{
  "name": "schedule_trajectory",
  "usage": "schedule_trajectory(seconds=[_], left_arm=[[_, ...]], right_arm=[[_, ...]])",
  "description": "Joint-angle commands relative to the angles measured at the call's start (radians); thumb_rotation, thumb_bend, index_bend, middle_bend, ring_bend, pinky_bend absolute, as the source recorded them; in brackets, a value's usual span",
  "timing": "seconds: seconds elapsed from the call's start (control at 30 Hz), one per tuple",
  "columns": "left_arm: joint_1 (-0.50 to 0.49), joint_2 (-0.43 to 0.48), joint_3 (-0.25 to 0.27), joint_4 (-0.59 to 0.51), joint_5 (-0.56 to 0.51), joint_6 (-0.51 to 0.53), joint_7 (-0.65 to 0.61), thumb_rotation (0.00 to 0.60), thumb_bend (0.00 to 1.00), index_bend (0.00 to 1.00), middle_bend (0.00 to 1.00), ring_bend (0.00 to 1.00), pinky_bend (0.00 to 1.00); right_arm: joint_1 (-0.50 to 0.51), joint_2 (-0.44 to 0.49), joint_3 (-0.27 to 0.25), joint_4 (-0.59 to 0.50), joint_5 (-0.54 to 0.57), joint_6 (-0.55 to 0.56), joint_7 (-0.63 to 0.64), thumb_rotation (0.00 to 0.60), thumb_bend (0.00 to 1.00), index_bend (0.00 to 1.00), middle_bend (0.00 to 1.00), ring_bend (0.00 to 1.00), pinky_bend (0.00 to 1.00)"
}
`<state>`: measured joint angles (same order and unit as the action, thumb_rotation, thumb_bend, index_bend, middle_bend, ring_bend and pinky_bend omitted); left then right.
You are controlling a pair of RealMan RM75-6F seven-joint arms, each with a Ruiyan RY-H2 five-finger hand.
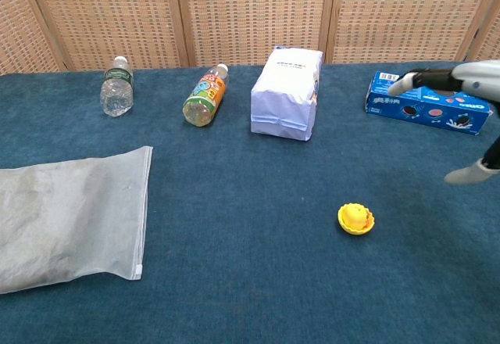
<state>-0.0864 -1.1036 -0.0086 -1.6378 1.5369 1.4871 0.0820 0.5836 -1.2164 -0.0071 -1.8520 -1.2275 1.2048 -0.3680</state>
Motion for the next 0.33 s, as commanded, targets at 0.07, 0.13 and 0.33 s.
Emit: schedule_trajectory(seconds=[0.07, 0.13, 0.33], left_arm=[[0.005, 0.004, 0.004, -0.002, 0.014, 0.013, -0.008, 0.600, 0.03, 0.00, 0.00, 0.00, 0.00], [0.009, 0.006, 0.008, -0.004, 0.025, 0.021, -0.009, 0.600, 0.03, 0.00, 0.00, 0.00, 0.00], [0.020, 0.011, 0.014, -0.007, 0.040, 0.041, -0.019, 0.600, 0.03, 0.00, 0.00, 0.00, 0.00]], right_arm=[[-0.165, 0.021, -0.071, 0.203, -0.212, 0.209, 0.203, 0.600, 0.00, 0.00, 0.00, 0.00, 0.00], [-0.230, 0.017, -0.089, 0.254, -0.234, 0.279, 0.275, 0.600, 0.00, 0.00, 0.00, 0.00, 0.00], [-0.324, 0.004, -0.099, 0.325, -0.270, 0.363, 0.322, 0.600, 0.00, 0.00, 0.00, 0.00, 0.00]])
